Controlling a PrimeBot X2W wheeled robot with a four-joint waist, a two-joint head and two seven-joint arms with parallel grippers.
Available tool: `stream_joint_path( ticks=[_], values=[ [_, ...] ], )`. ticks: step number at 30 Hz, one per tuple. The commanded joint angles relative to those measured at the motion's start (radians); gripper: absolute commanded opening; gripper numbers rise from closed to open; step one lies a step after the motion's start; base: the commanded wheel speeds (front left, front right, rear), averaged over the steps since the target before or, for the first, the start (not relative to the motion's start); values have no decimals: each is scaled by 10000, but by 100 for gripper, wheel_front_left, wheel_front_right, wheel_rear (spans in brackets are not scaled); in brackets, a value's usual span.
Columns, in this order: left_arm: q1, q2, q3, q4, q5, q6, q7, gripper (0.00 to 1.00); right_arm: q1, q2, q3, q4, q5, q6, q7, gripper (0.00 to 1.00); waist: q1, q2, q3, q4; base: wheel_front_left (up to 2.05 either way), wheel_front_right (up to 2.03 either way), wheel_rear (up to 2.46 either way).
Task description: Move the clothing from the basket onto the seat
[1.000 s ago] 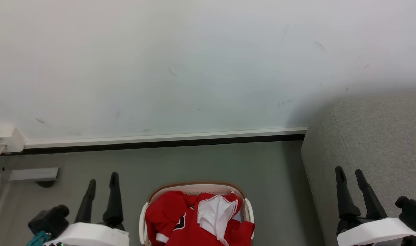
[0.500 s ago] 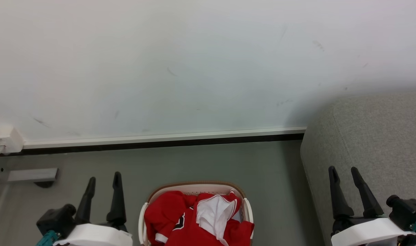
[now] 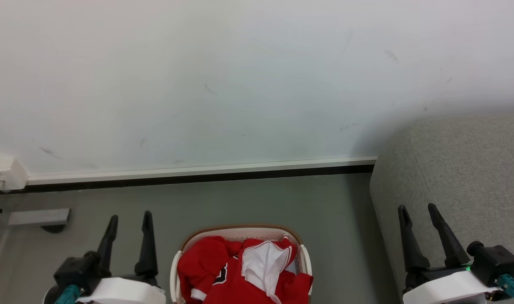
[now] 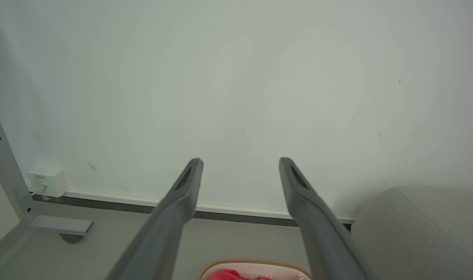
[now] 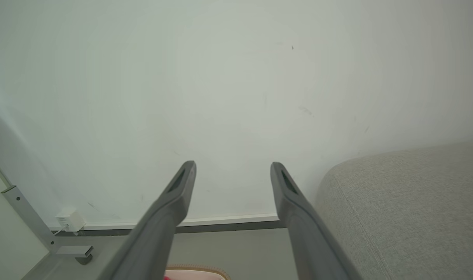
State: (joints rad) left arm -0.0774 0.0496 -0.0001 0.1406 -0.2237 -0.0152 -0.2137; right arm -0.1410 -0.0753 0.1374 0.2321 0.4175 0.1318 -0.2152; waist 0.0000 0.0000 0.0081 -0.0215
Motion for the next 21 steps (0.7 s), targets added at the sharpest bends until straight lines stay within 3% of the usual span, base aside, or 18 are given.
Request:
stream_joint_path(
  ticks=[1, 21],
  values=[
    [-117, 84, 28, -118, 338, 44, -135, 100, -144, -55, 48, 9, -275, -17, -107, 100, 0, 0, 1, 0, 0, 0, 0],
    [-99, 48, 0, -170, 1772, 97, -486, 100, -190, -65, 258, -61, -1352, -20, -474, 100, 0, 0, 53, -36, 0, 0, 0]
  ],
)
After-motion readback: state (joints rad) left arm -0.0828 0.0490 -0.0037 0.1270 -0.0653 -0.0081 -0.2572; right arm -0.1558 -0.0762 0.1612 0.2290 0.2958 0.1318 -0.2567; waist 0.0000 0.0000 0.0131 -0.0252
